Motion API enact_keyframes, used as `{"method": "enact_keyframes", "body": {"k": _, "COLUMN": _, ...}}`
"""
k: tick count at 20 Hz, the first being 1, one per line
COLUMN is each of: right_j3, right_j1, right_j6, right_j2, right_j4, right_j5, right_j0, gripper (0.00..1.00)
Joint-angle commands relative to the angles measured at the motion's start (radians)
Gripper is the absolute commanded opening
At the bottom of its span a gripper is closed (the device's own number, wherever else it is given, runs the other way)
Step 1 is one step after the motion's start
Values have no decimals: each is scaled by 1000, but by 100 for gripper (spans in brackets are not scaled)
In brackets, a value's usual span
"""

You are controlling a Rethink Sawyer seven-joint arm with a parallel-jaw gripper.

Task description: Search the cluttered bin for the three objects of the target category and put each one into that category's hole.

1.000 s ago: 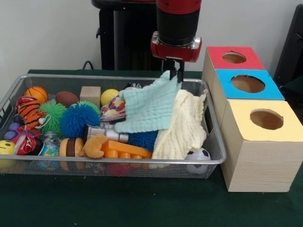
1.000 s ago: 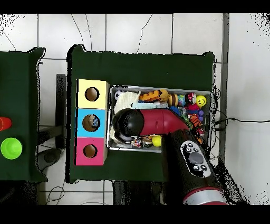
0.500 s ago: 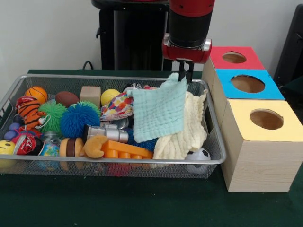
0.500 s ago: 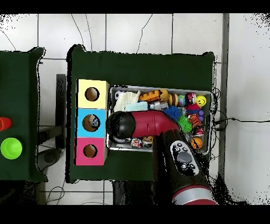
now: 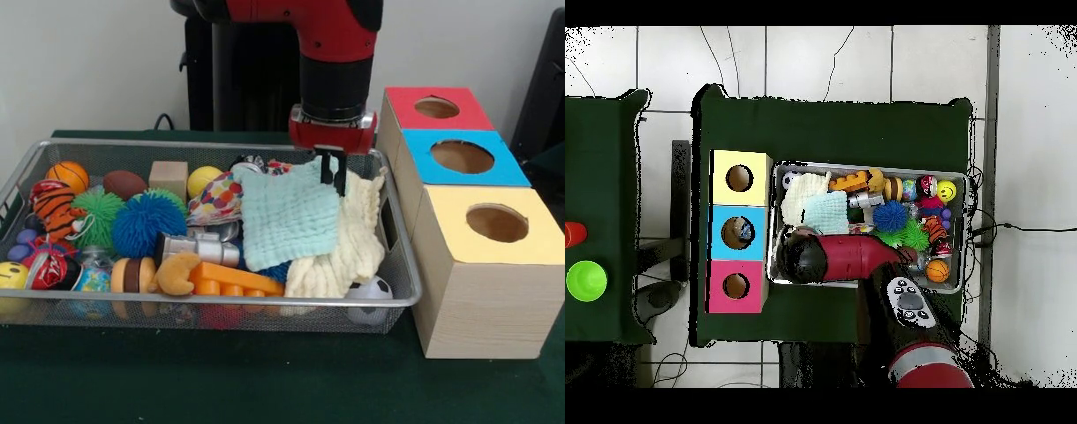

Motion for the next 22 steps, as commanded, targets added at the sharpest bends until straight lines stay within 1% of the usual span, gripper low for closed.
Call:
{"method": "enact_keyframes", "body": {"k": 1, "right_j3": 92, "right_j1": 104, "right_j6": 146, "right_j2": -59, "right_j4": -3, "right_j5": -87, "right_j0": 7, "gripper": 100}}
{"method": "enact_keyframes", "body": {"k": 10, "right_j3": 107, "right_j1": 113, "right_j6": 107, "right_j2": -51, "right_j4": -7, "right_j5": -105, "right_j0": -14, "gripper": 100}}
{"method": "enact_keyframes", "body": {"k": 14, "right_j3": 105, "right_j1": 113, "right_j6": 93, "right_j2": -37, "right_j4": -5, "right_j5": -96, "right_j0": -30, "gripper": 100}}
{"method": "enact_keyframes", "body": {"k": 17, "right_j3": 97, "right_j1": 123, "right_j6": 104, "right_j2": -25, "right_j4": -7, "right_j5": -147, "right_j0": -39, "gripper": 100}}
{"method": "enact_keyframes", "body": {"k": 19, "right_j3": 101, "right_j1": 119, "right_j6": 102, "right_j2": -15, "right_j4": -5, "right_j5": -145, "right_j0": -46, "gripper": 100}}
{"method": "enact_keyframes", "body": {"k": 20, "right_j3": 105, "right_j1": 108, "right_j6": 97, "right_j2": -12, "right_j4": -3, "right_j5": -132, "right_j0": -53, "gripper": 100}}
{"method": "enact_keyframes", "body": {"k": 22, "right_j3": 129, "right_j1": 47, "right_j6": 82, "right_j2": -12, "right_j4": -3, "right_j5": -87, "right_j0": -60, "gripper": 100}}
